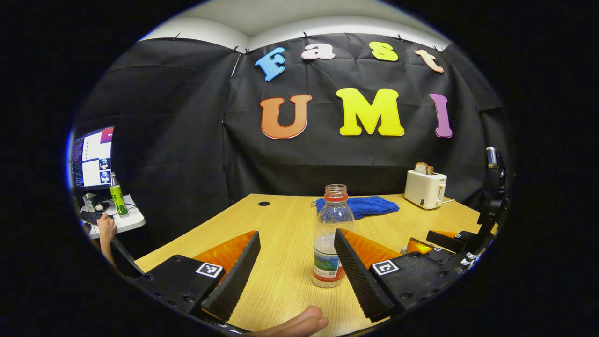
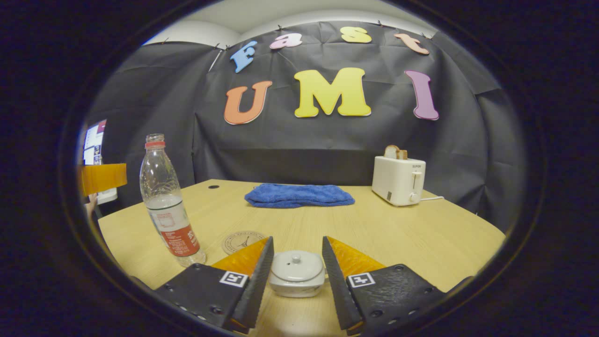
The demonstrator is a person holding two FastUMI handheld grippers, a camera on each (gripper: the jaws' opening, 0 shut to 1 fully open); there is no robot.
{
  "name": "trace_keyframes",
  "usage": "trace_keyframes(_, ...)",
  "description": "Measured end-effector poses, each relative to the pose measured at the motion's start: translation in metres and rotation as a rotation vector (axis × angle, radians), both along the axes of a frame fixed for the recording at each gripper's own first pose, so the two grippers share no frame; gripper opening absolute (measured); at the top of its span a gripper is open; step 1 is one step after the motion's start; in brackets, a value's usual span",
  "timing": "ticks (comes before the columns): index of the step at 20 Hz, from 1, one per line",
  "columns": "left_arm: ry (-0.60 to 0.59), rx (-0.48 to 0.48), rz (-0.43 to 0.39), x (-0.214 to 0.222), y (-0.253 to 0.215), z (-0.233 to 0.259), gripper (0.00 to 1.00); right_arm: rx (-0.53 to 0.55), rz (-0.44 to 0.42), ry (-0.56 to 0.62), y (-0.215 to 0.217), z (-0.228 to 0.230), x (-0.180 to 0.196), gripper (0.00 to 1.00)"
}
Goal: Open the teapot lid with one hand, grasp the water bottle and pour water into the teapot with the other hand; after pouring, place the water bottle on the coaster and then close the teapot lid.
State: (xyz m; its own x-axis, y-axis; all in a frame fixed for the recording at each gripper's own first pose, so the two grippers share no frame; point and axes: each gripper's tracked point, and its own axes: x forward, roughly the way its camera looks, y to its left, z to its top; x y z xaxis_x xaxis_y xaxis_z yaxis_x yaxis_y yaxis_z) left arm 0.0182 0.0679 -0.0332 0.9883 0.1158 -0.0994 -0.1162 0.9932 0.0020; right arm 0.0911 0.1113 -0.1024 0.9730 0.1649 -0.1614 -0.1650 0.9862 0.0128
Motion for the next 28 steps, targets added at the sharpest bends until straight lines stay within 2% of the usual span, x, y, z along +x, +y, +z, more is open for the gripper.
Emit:
trace_keyframes(1, -0.002, -0.004, 0.001, 0.0, 0.001, 0.0, 1.0, 0.006, 0.005, 0.008, 0.001, -0.003, 0.001, 0.53)
trace_keyframes(2, 0.002, -0.012, -0.008, 0.0, -0.001, -0.001, 1.0, 0.018, 0.023, 0.011, 0.005, -0.005, 0.003, 0.5)
trace_keyframes(4, 0.003, -0.022, -0.02, 0.004, -0.005, -0.004, 0.99, 0.014, 0.024, 0.006, 0.005, -0.002, 0.004, 0.36)
trace_keyframes(6, 0.008, -0.025, -0.031, 0.005, -0.007, -0.007, 1.0, 0.001, 0.014, -0.012, 0.0, 0.0, 0.002, 0.33)
trace_keyframes(7, 0.014, -0.028, -0.044, 0.006, -0.01, -0.011, 1.0, -0.005, 0.016, -0.013, 0.0, -0.002, 0.003, 0.09)
trace_keyframes(8, 0.019, -0.032, -0.057, 0.008, -0.014, -0.013, 0.99, -0.023, 0.018, -0.019, 0.0, -0.008, 0.003, 0.09)
trace_keyframes(9, 0.024, -0.034, -0.069, 0.009, -0.016, -0.016, 1.0, -0.033, 0.015, -0.028, 0.004, -0.002, 0.006, 0.01)
trace_keyframes(11, 0.03, -0.044, -0.102, 0.012, -0.023, -0.02, 1.0, -0.052, 0.018, -0.039, 0.003, 0.001, 0.005, 0.01)
trace_keyframes(13, 0.036, -0.053, -0.14, 0.013, -0.031, -0.027, 0.99, -0.039, 0.049, -0.041, 0.008, 0.005, 0.004, 0.01)
trace_keyframes(19, 0.044, -0.045, -0.205, 0.018, -0.047, -0.041, 1.0, 0.015, 0.067, -0.035, 0.001, 0.022, -0.001, 0.01)
trace_keyframes(20, 0.045, -0.047, -0.21, 0.019, -0.049, -0.043, 0.96, 0.017, 0.067, -0.039, -0.002, 0.025, -0.003, 0.01)
trace_keyframes(21, 0.045, -0.049, -0.214, 0.021, -0.049, -0.047, 1.0, 0.016, 0.068, -0.044, -0.004, 0.026, -0.006, 0.01)
trace_keyframes(28, -0.011, 0.005, -0.235, 0.041, -0.064, -0.06, 1.0, -0.016, 0.044, -0.115, -0.034, 0.043, -0.02, 0.01)
